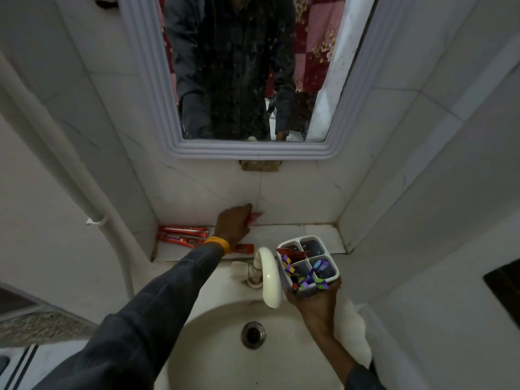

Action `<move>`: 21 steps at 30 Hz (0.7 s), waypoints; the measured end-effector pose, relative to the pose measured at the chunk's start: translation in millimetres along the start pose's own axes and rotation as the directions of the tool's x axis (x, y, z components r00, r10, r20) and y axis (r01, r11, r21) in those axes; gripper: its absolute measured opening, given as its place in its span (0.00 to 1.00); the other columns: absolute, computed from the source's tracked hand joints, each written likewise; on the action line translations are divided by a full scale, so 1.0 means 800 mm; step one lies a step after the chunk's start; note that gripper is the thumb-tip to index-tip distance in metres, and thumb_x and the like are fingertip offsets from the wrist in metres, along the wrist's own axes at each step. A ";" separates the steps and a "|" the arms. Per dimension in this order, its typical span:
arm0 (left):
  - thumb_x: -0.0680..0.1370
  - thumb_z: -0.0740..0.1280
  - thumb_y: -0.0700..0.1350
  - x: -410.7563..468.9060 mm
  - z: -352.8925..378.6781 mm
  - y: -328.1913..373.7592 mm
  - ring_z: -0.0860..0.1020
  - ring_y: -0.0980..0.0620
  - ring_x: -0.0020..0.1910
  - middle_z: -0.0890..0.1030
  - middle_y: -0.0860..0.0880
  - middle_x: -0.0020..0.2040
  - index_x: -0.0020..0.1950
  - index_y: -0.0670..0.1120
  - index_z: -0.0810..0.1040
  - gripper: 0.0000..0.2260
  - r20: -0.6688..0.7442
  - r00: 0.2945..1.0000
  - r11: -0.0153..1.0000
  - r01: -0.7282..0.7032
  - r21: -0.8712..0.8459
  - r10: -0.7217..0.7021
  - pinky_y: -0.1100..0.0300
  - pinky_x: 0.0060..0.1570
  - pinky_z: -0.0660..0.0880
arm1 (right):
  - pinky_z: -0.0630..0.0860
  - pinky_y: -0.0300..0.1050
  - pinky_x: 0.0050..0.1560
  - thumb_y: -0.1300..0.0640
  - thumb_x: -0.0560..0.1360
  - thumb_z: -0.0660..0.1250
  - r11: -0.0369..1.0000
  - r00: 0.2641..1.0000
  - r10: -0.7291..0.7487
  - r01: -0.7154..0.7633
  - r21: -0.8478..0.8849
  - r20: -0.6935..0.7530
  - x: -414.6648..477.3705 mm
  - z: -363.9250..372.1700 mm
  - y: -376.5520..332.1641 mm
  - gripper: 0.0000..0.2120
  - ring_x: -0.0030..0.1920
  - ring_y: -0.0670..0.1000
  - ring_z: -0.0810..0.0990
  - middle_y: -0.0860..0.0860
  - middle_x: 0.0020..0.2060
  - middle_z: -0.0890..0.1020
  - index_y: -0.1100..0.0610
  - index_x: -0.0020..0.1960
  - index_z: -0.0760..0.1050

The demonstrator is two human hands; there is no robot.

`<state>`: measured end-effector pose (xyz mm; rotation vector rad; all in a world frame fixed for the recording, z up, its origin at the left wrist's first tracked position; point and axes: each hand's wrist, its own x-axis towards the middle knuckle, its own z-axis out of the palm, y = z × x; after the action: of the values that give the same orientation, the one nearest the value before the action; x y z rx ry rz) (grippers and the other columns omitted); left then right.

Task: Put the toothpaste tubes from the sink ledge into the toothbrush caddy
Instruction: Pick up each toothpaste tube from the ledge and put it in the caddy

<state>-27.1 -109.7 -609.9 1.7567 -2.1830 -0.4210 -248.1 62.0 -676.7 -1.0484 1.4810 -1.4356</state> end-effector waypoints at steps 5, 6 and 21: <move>0.71 0.76 0.48 -0.001 -0.062 0.080 0.81 0.53 0.46 0.83 0.48 0.48 0.55 0.45 0.80 0.15 -0.038 0.998 0.865 -0.069 -0.497 0.057 0.59 0.51 0.78 | 0.81 0.28 0.44 0.78 0.64 0.81 0.992 0.999 0.040 -0.040 -0.118 -0.004 -0.004 0.000 -0.008 0.40 0.59 0.52 0.87 0.51 0.56 0.82 0.46 0.61 0.71; 0.71 0.76 0.48 -0.003 -0.066 0.096 0.82 0.52 0.44 0.83 0.49 0.46 0.54 0.45 0.80 0.14 -0.011 0.993 0.850 -0.109 -0.515 0.121 0.61 0.48 0.79 | 0.81 0.28 0.43 0.77 0.64 0.82 0.992 0.999 0.033 -0.034 -0.119 -0.011 -0.005 0.002 -0.015 0.40 0.57 0.55 0.87 0.49 0.53 0.84 0.41 0.58 0.70; 0.73 0.74 0.49 0.002 -0.043 0.167 0.84 0.52 0.37 0.86 0.43 0.48 0.55 0.41 0.81 0.16 0.091 0.942 0.857 -0.249 -0.450 0.322 0.65 0.39 0.79 | 0.85 0.38 0.50 0.53 0.58 0.89 0.993 0.999 0.005 0.001 -0.118 0.048 -0.006 -0.009 0.001 0.44 0.62 0.62 0.85 0.55 0.59 0.84 0.53 0.67 0.71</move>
<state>-131.5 -85.0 -523.2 1.1724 -2.1922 -0.9211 -253.5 69.3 -676.9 -1.1455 1.5471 -1.3252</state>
